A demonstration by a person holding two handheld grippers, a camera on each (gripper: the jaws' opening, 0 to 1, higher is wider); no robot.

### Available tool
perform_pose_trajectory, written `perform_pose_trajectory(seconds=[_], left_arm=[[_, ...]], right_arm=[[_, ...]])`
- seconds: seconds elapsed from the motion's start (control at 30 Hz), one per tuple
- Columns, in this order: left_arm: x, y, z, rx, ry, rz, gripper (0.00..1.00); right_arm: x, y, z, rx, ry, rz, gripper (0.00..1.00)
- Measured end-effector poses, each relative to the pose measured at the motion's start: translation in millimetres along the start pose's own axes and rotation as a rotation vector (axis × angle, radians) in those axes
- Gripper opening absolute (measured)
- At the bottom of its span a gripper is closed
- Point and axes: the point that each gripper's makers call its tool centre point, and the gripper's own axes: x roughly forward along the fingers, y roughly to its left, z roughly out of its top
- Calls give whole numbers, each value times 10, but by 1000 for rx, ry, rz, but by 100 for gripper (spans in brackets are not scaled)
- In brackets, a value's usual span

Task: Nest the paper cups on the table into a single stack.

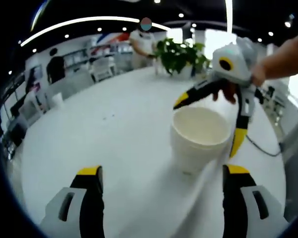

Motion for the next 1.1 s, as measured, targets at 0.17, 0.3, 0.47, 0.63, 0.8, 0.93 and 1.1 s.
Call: perform_pose_trajectory(seconds=[0.17,0.3,0.47,0.63,0.8,0.93,1.1], left_arm=[[-137,54,86,-38,-59,33,98],[-301,51,129,-48,-96,56,98],[-448,-84,150,-24,-119,72,98],[-606,-176,129,-14,-139,88,98],[-764,-287,75,-29,-167,110,98],[-882,-391,63,-42,-189,126,98],[-996,-504,19,-49,-203,138,98]], right_arm=[[-171,-38,105,1,-71,-59,100],[-299,19,167,34,-114,-79,100],[-479,101,165,40,-157,-111,100],[-601,274,124,26,-179,-129,100],[-715,483,80,27,-191,-138,100],[-821,561,24,40,-210,-156,100],[-920,670,-19,52,-223,-166,100]])
